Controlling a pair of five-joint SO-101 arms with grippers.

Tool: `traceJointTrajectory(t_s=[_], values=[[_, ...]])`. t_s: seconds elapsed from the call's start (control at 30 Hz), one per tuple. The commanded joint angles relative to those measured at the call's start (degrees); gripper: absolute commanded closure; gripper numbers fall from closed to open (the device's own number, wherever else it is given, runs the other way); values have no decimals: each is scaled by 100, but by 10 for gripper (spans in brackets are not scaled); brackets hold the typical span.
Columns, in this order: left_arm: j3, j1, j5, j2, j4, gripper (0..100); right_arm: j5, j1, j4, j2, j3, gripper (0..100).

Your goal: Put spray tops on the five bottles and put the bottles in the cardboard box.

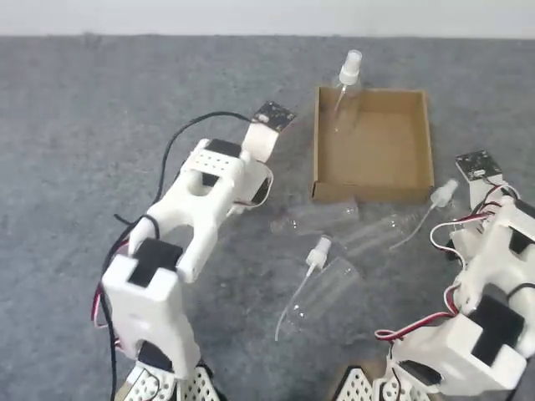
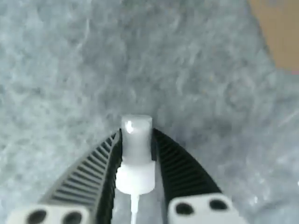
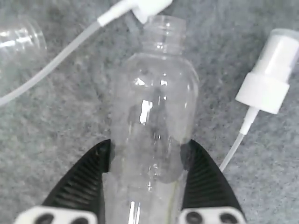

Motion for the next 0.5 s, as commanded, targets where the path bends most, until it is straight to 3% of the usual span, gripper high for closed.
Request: traceJointTrajectory(t_s=[0.0, 0.2, 0.47], values=[[919, -105, -44, -1248, 167, 990, 79, 154, -127, 163, 308, 961], [2730, 0, 378, -2954, -281, 988, 70, 127, -154, 180, 308, 961], [3495, 18, 633, -3367, -466, 988, 35, 145, -154, 136, 281, 961]])
